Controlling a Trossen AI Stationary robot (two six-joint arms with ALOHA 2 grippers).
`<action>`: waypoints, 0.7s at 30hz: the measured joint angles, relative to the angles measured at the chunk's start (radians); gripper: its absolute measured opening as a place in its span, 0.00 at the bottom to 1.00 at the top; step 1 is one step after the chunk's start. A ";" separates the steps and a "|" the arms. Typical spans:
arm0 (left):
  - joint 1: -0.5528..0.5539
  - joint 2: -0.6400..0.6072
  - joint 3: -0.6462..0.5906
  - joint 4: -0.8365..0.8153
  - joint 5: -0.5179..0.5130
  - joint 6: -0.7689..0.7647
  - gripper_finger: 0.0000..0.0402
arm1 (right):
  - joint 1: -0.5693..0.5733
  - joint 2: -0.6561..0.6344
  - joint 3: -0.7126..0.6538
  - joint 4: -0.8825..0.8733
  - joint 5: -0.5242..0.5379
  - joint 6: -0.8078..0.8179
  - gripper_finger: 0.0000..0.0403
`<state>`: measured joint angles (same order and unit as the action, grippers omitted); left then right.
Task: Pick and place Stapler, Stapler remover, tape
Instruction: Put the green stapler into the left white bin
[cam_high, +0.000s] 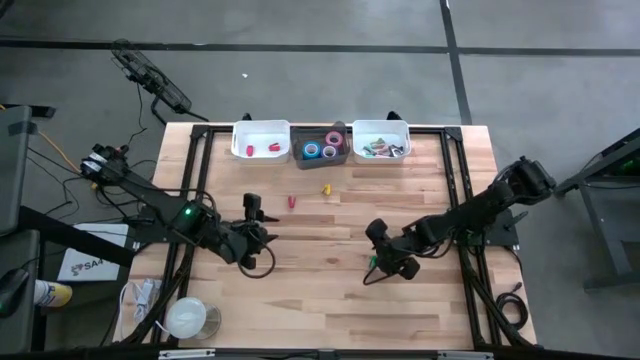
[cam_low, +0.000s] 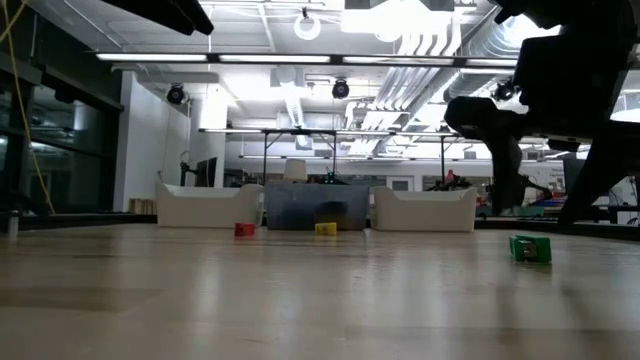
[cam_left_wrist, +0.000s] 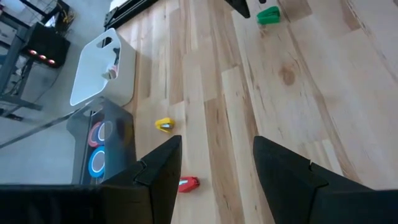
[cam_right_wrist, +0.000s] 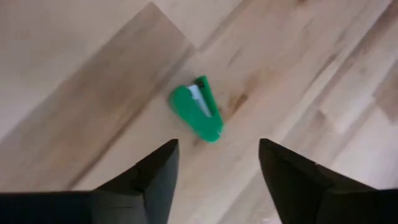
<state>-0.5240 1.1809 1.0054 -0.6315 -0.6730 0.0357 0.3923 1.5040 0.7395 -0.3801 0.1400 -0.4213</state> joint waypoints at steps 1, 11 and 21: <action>0.000 0.000 0.000 0.000 0.000 0.000 0.48 | 0.000 0.000 0.000 0.001 0.013 -0.016 0.54; 0.000 0.000 0.000 -0.018 0.001 -0.019 0.48 | 0.001 0.000 0.000 0.006 0.046 -0.188 0.61; 0.000 0.000 0.000 -0.024 0.003 -0.020 0.48 | 0.001 0.036 0.000 0.032 -0.004 -0.216 0.59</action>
<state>-0.5243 1.1809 1.0050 -0.6552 -0.6697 0.0152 0.3935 1.5395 0.7395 -0.3481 0.1360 -0.6373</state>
